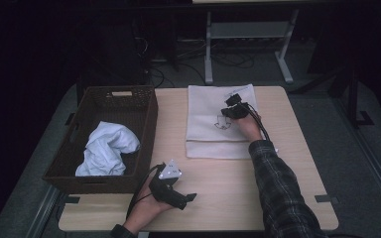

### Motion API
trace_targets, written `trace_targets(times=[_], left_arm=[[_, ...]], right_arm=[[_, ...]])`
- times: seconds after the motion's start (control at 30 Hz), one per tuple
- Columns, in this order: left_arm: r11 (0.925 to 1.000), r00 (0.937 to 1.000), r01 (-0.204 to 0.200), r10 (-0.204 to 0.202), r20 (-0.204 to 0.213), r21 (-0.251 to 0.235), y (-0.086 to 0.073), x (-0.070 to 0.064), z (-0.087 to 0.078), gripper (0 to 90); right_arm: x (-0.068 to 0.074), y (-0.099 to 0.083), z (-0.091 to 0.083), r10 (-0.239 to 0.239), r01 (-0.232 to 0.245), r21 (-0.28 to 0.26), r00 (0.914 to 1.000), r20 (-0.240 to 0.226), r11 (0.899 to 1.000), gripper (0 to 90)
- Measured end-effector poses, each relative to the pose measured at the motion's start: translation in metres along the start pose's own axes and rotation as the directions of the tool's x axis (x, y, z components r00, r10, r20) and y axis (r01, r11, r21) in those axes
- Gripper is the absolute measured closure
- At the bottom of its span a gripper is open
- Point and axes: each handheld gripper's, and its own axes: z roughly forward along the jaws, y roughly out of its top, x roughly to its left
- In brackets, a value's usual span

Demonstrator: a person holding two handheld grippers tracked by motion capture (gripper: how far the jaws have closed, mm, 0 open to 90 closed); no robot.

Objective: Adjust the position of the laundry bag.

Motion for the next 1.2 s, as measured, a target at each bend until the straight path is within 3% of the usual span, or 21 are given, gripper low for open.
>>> trace_targets(times=[0.37, 0.5, 1.03, 1.2], left_arm=[[1.0, 1.0, 0.0, 0.0, -0.002, 0.0, 0.0, 0.0, 0.001, 0.0], [1.0, 1.0, -0.003, 0.003, -0.003, 0.003, 0.0, -0.001, 0.0, 0.0], [1.0, 0.9999, -0.001, 0.001, -0.01, 0.001, 0.0, 0.0, 0.0, 0.0], [1.0, 0.9999, -0.003, 0.003, -0.01, 0.002, 0.0, 0.0, 0.0, 0.0]], right_arm=[[-0.001, -0.008, 0.009, 0.005, -0.005, 0.051, 1.0, -0.007, 0.999, 89.2], [0.0, -0.01, 0.008, 0.016, -0.016, 0.046, 0.9998, -0.014, 0.999, 89.2], [0.004, -0.025, -0.007, 0.065, -0.064, 0.048, 0.9975, -0.026, 0.997, 89.1], [0.008, -0.029, -0.013, 0.06, -0.059, 0.056, 0.998, -0.018, 0.997, 89.2]])
